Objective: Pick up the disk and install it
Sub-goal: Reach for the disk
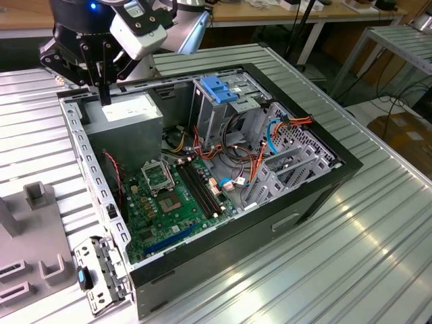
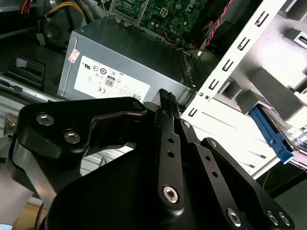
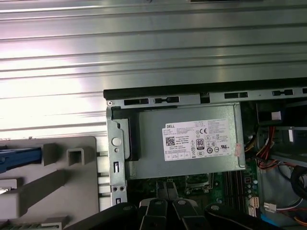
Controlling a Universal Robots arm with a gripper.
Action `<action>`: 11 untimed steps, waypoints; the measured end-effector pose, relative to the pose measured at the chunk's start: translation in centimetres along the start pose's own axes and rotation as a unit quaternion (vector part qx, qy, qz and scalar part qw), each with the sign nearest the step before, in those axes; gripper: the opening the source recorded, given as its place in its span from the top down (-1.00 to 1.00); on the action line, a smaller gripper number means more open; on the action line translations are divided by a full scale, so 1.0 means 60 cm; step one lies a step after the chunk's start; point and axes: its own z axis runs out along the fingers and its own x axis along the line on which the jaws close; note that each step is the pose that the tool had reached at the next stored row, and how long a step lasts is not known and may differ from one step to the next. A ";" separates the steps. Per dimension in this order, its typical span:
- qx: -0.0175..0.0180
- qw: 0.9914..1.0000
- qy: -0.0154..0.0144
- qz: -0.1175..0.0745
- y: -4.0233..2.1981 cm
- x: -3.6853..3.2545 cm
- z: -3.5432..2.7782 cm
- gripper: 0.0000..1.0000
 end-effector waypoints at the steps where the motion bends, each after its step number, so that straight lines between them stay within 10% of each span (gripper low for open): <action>1: 0.000 1.000 0.000 0.000 0.000 0.000 0.000 0.79; 11: 0.000 1.000 0.000 0.000 -0.001 0.007 0.000 0.79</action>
